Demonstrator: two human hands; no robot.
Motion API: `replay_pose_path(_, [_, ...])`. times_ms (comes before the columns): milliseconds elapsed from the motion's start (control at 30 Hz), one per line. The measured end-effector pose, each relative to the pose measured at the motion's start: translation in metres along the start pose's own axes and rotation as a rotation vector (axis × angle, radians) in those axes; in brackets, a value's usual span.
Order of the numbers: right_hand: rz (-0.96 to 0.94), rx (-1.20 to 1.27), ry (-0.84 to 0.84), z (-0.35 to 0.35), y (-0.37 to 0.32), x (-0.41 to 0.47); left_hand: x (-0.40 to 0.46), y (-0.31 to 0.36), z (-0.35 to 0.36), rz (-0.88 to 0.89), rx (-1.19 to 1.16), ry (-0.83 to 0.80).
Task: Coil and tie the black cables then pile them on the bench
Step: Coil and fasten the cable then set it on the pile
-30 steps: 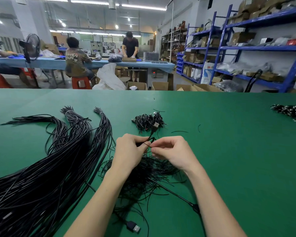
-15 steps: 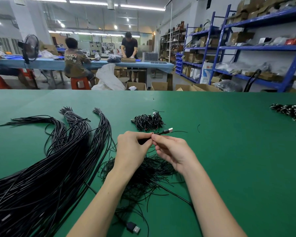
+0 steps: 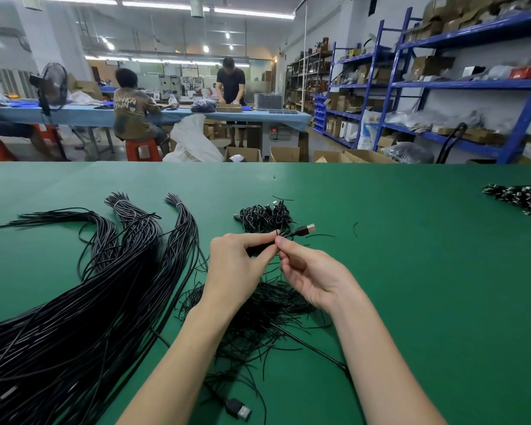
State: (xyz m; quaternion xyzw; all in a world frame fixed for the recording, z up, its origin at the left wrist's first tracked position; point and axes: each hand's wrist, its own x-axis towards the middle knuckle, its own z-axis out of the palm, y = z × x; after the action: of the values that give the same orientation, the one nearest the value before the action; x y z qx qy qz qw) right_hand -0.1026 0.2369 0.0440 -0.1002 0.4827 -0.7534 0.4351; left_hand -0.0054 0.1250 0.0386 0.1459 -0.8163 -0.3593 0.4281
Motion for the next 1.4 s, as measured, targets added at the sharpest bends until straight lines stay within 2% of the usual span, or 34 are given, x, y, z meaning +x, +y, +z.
replay_pose_path(233, [0.067, 0.111, -0.087, 0.001, 0.002, 0.000, 0.001, 0.001, 0.000, 0.008, -0.068, 0.004])
replay_pose_path(333, [0.058, 0.063, -0.125, -0.001, 0.000, -0.001, 0.001, 0.000, -0.002, 0.005, -0.087, -0.004])
replay_pose_path(467, [0.048, 0.022, -0.115, -0.004, -0.001, 0.000, 0.000, 0.000, 0.002, -0.026, -0.062, -0.039])
replay_pose_path(700, [0.097, 0.099, -0.094, -0.006, 0.003, 0.001, 0.002, 0.004, -0.001, -0.077, -0.077, -0.080])
replay_pose_path(867, [0.061, 0.059, -0.076, -0.007, 0.001, 0.002, 0.006, 0.002, -0.011, -0.083, -0.148, -0.279])
replay_pose_path(967, [0.011, 0.010, -0.050, -0.011, -0.001, 0.003, 0.006, -0.001, -0.013, -0.148, -0.292, -0.417])
replay_pose_path(1100, [-0.044, -0.062, -0.057, -0.010, 0.000, 0.004, 0.003, -0.002, -0.009, -0.240, -0.496, -0.363])
replay_pose_path(1267, [-0.097, -0.166, -0.043, -0.003, 0.005, 0.004, 0.007, -0.004, -0.008, -0.286, -0.584, -0.290])
replay_pose_path(1400, [-0.115, -0.082, -0.123, -0.007, 0.000, 0.000, 0.009, 0.001, -0.005, -0.343, -0.756, -0.264])
